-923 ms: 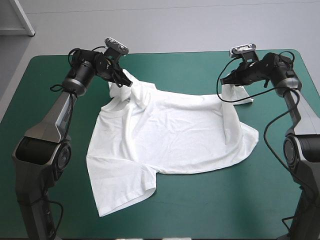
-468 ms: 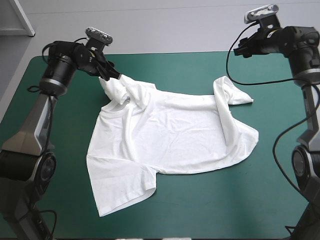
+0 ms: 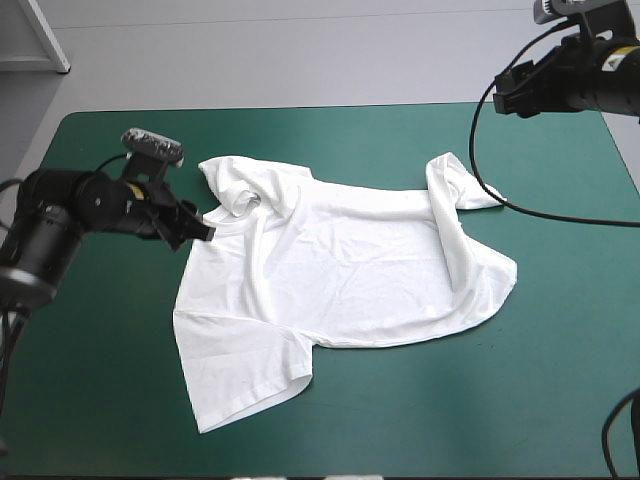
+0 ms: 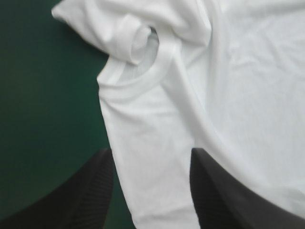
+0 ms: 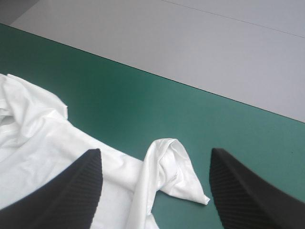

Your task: Fold the cloth

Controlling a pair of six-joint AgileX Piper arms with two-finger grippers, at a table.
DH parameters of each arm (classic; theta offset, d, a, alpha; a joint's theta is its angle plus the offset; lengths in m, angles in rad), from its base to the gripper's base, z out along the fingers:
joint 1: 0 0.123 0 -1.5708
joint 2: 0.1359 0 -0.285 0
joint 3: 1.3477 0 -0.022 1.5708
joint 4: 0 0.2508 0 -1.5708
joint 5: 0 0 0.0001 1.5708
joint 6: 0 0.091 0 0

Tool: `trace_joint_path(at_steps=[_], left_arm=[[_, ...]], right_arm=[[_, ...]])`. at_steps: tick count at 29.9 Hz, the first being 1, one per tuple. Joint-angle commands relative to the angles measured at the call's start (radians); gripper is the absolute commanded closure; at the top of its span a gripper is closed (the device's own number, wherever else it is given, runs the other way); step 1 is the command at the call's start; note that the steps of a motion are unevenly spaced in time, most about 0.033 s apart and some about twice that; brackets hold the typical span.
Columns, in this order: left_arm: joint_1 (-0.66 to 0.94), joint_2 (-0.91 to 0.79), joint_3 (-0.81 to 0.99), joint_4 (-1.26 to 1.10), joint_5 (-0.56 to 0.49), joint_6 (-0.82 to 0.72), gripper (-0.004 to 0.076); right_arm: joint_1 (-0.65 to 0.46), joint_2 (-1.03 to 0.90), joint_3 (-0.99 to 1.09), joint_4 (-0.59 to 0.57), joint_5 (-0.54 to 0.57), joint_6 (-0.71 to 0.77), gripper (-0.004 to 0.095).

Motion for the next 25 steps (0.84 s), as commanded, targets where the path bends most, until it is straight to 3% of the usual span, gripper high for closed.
trace_joint_path(at_steps=[1, 6, 10, 14, 21, 25], left_arm=[[-0.001, -0.150, 0.152, 0.013, -0.069, -0.070, 0.0363], [0.001, -0.268, 0.427, 0.070, -0.155, -0.192, 0.0363], [0.001, -0.261, 0.563, 0.095, -0.269, -0.287, 0.0362], [0.001, -0.178, 0.588, 0.095, -0.309, -0.312, 0.0362], [0.139, -0.047, 0.588, 0.085, -0.389, -0.345, 0.0362], [0.210, -0.004, 0.588, -0.033, -0.379, -0.216, 0.0362]], right_arm=[[0.000, -0.091, 0.020, 0.030, -0.021, 0.014, 0.0303], [0.000, -0.174, 0.200, 0.035, -0.024, 0.014, 0.0303], [0.000, -0.213, 0.365, 0.053, -0.077, 0.000, 0.0303], [0.000, -0.219, 0.469, 0.097, -0.149, -0.016, 0.0306], [0.000, -0.219, 0.513, 0.158, -0.159, -0.067, 0.0306], [0.000, -0.219, 0.513, 0.158, -0.175, -0.071, 0.0316]])
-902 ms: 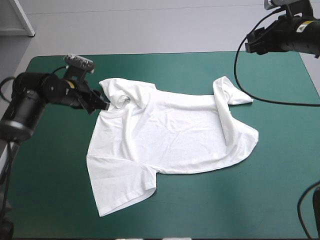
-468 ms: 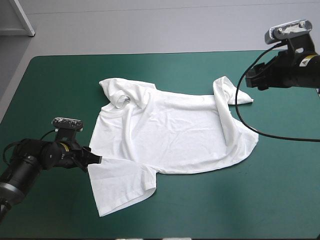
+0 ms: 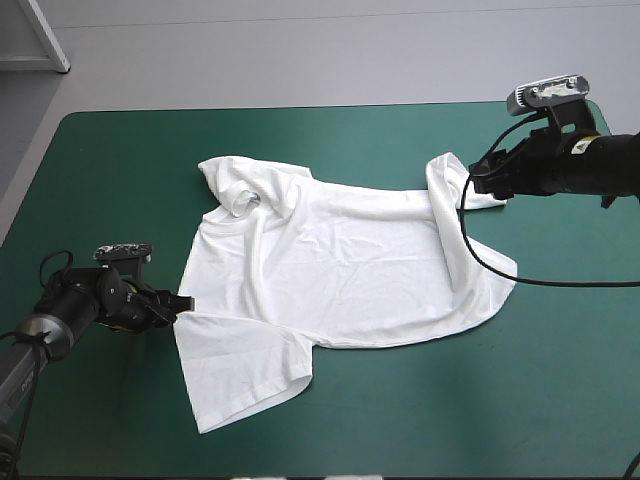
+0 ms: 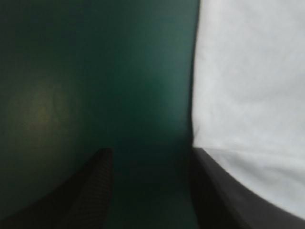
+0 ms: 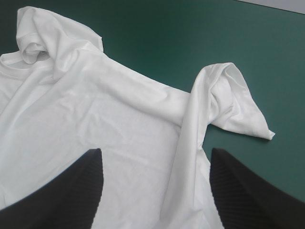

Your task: Fold the cloth

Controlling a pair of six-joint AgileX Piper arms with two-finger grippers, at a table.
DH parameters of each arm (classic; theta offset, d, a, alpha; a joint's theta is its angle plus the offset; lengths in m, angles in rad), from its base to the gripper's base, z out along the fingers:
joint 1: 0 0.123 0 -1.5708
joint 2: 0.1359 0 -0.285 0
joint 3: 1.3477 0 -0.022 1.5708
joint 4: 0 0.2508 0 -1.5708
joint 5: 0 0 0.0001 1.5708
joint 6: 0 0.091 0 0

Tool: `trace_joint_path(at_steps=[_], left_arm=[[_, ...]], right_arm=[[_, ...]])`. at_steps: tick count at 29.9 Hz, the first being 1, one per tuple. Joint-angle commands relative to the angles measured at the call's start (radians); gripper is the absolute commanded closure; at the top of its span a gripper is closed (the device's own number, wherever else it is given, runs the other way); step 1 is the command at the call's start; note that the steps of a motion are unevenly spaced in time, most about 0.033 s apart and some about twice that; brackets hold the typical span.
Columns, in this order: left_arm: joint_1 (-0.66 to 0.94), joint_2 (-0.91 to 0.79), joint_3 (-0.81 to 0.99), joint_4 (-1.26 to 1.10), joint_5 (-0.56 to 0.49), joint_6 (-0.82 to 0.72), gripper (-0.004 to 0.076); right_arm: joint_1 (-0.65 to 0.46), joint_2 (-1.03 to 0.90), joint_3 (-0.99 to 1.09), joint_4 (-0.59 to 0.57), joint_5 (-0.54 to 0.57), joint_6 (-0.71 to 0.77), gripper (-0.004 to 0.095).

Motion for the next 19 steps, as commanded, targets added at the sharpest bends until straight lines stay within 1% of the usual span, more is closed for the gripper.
trace_joint_path(at_steps=[1, 5, 7, 12, 14, 15, 16, 19], left_arm=[[0.036, 0.008, -0.022, -0.153, -0.017, 0.140, 0.0362], [0.013, 0.050, -0.022, -0.349, -0.017, 0.308, 0.0362], [-0.002, 0.067, -0.022, -0.391, -0.024, 0.343, 0.0362], [-0.010, 0.124, -0.022, -0.382, -0.010, 0.354, 0.0363], [-0.010, 0.147, -0.022, -0.371, 0.006, 0.366, 0.0380], [-0.010, 0.153, -0.022, -0.368, 0.014, 0.379, 0.0405], [-0.010, 0.157, -0.022, -0.368, 0.018, 0.390, 0.0456], [-0.010, 0.157, -0.022, -0.368, 0.011, 0.418, 0.0696]], right_arm=[[0.000, -0.033, -0.022, 0.030, -0.066, -0.014, 0.0321], [0.000, -0.033, -0.022, 0.030, -0.074, -0.014, 0.0328], [0.000, -0.033, -0.022, 0.030, -0.076, -0.014, 0.0328], [0.000, -0.033, -0.018, 0.030, -0.069, -0.014, 0.0328], [0.000, -0.031, -0.006, 0.024, -0.054, -0.012, 0.0328], [0.000, -0.031, 0.005, 0.015, -0.047, -0.005, 0.0328], [0.000, -0.031, 0.024, 0.003, -0.035, 0.011, 0.0328], [0.000, -0.031, 0.111, -0.026, -0.006, 0.025, 0.0328]])
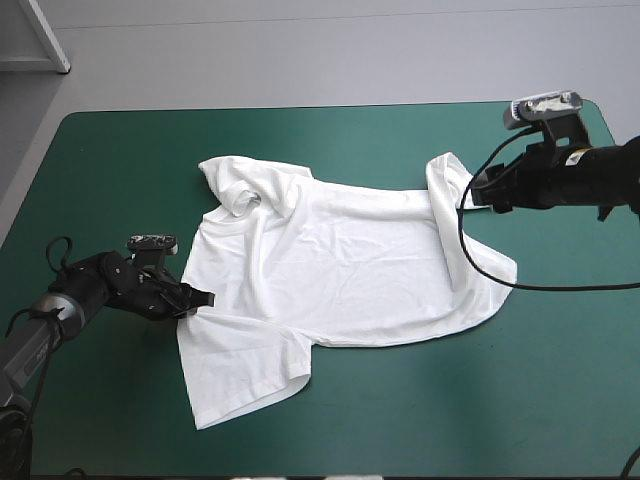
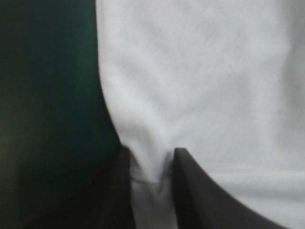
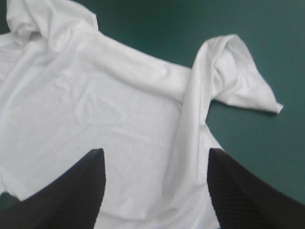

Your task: Fold the cloth

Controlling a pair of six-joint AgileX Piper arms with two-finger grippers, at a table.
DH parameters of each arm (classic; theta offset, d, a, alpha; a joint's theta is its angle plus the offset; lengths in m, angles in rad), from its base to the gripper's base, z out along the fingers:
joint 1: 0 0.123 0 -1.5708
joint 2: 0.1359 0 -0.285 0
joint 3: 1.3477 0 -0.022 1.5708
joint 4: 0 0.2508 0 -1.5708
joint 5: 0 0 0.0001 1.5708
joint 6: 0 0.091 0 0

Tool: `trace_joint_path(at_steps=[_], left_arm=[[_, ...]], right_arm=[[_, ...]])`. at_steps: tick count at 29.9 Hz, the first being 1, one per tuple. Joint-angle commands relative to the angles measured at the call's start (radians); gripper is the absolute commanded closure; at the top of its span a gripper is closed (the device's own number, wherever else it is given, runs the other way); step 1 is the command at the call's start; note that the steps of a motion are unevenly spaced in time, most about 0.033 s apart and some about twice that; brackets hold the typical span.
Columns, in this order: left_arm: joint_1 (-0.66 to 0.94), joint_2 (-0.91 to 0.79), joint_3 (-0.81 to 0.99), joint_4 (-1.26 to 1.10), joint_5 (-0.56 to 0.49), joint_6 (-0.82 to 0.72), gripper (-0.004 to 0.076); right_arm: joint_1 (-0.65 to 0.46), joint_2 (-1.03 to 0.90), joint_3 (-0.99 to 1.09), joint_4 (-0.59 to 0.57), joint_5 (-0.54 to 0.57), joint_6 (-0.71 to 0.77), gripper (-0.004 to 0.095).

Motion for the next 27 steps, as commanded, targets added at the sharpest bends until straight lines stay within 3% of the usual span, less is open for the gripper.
trace_joint_path(at_steps=[1, 7, 11, 21, 27], left_arm=[[-0.011, 0.025, 0.012, -0.038, 0.021, 0.046, 0.0701], [-0.011, 0.025, 0.012, -0.048, 0.018, 0.067, 0.0705], [-0.011, 0.025, 0.012, -0.048, 0.021, 0.080, 0.0705], [-0.011, 0.025, 0.012, -0.046, 0.029, 0.101, 0.0705], [-0.011, 0.025, 0.012, -0.046, 0.029, 0.114, 0.0705]], right_arm=[[0.000, -0.030, 0.078, -0.023, -0.014, 0.012, 0.0328], [0.000, -0.015, 0.318, -0.142, -0.171, 0.051, 0.0330], [0.000, 0.027, 0.393, -0.158, -0.268, 0.062, 0.0330], [-0.002, 0.183, 0.396, -0.291, -0.313, 0.125, 0.0330], [-0.002, 0.275, 0.396, -0.289, -0.331, 0.127, 0.0355]])
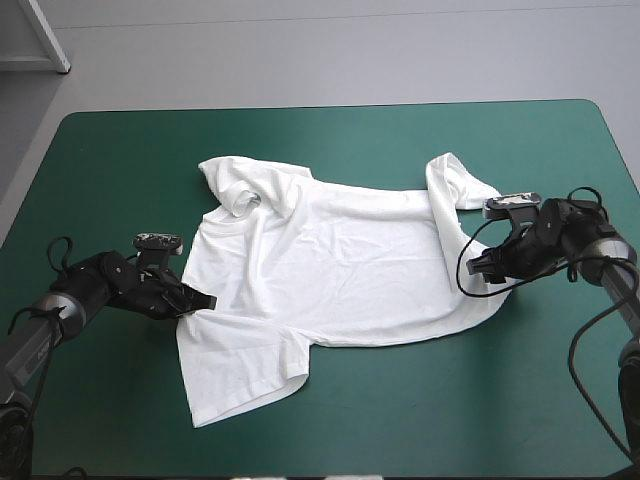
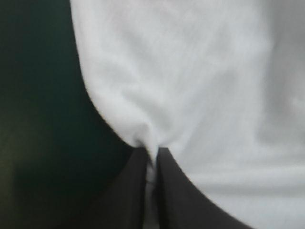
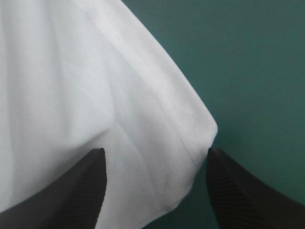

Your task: Fold the cloth

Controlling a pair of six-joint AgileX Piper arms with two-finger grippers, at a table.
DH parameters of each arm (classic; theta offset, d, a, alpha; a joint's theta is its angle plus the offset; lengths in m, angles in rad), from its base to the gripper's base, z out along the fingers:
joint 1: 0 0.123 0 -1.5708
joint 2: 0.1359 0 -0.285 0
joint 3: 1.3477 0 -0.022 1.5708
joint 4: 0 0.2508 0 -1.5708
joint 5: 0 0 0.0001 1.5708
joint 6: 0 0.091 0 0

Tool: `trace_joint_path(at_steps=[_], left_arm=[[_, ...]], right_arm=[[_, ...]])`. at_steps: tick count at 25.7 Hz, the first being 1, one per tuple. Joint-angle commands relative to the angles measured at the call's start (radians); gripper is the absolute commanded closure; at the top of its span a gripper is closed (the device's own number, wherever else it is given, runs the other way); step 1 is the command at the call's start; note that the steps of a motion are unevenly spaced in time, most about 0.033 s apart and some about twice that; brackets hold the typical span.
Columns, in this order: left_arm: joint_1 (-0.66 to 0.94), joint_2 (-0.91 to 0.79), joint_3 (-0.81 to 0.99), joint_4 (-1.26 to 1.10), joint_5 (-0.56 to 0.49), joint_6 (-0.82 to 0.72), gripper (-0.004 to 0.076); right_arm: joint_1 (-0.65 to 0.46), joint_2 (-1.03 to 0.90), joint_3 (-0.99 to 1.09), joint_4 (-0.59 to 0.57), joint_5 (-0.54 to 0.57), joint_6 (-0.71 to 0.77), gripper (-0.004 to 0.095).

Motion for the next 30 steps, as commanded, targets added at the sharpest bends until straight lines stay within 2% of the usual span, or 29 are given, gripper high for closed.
trace_joint_path(at_steps=[1, 4, 8, 9, 17, 23, 25, 27, 30], left_arm=[[-0.011, 0.018, 0.012, -0.012, 0.035, 0.006, 0.0705], [-0.011, 0.018, 0.012, -0.012, 0.035, 0.006, 0.0705], [-0.011, 0.018, 0.012, -0.012, 0.035, 0.008, 0.0705], [-0.011, 0.018, 0.012, -0.012, 0.033, 0.007, 0.0705], [-0.011, -0.077, 0.012, -0.012, 0.027, 0.007, 0.0705], [-0.009, -0.316, -0.052, -0.012, 0.058, 0.007, 0.0705], [-0.009, -0.376, -0.099, -0.014, 0.058, 0.007, 0.0705], [-0.009, -0.466, -0.231, -0.014, 0.056, 0.007, 0.0705], [-0.009, -0.521, -0.474, -0.011, 0.064, 0.007, 0.0705]], right_arm=[[-0.002, 0.016, -0.020, -0.008, -0.027, 0.002, 0.0375], [-0.002, 0.055, -0.020, -0.010, -0.010, 0.000, 0.0498], [-0.002, 0.071, -0.020, 0.003, 0.004, -0.018, 0.0888], [-0.002, 0.068, -0.020, 0.013, 0.004, -0.026, 0.0919], [-0.001, -0.052, -0.020, 0.039, 0.009, -0.045, 0.0919], [-0.001, -0.372, -0.053, 0.056, -0.003, -0.053, 0.0921], [-0.001, -0.448, -0.082, 0.075, -0.011, -0.072, 0.0921], [-0.001, -0.565, -0.154, 0.093, -0.056, -0.085, 0.0921], [-0.001, -0.640, -0.284, 0.102, -0.113, -0.085, 0.0921]])
